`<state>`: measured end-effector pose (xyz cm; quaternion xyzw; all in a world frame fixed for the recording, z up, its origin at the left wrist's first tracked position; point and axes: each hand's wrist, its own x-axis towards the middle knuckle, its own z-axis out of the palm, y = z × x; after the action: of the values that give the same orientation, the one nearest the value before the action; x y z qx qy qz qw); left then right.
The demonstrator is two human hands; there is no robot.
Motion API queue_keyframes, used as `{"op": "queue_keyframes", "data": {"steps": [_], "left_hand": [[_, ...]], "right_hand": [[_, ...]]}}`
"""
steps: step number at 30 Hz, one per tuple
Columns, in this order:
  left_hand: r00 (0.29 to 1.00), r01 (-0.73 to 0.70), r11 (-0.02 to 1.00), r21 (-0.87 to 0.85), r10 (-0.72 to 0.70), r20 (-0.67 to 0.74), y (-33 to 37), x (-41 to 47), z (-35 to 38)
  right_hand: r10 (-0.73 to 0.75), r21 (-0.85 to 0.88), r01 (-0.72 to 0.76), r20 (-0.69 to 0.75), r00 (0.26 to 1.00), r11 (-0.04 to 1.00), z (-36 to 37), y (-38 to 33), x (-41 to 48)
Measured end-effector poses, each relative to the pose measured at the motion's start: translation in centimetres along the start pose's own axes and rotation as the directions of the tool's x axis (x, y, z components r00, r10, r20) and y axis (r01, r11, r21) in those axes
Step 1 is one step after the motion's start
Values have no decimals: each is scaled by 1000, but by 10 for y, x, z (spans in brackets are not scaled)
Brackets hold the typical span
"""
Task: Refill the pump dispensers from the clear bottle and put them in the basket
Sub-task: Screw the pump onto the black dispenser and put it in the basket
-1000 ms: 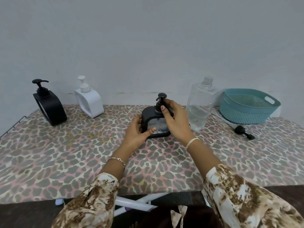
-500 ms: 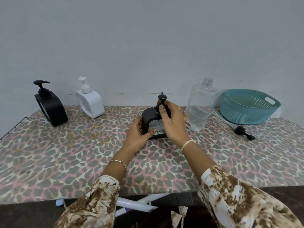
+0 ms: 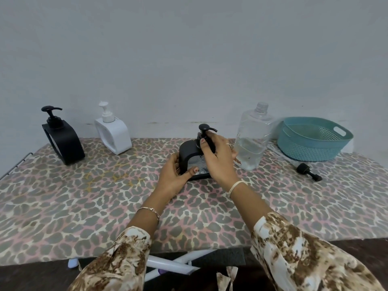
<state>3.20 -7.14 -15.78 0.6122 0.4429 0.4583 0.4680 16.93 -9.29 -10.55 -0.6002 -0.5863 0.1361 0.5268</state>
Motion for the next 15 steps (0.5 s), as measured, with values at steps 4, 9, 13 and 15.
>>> {"op": "queue_keyframes", "data": {"steps": [4,9,13,15], "left_hand": [[1000,-1,1000,-5,1,-1,0,0,0],[1000,2,1000,-18,-2,-2,-1,0,0],[1000,4,1000,-26,-4,3,-1,0,0],[1000,10,1000,-20,-10,2,-1,0,0]], "right_hand": [[-22,-149,1,-140,990,989,-1,-5,1],[49,-138,-81,-219,974,987,2,-10,7],[23,-121,-43,-163,986,992,1,-9,5],[-38,-121,27,-89,995,992,0,-5,2]]}}
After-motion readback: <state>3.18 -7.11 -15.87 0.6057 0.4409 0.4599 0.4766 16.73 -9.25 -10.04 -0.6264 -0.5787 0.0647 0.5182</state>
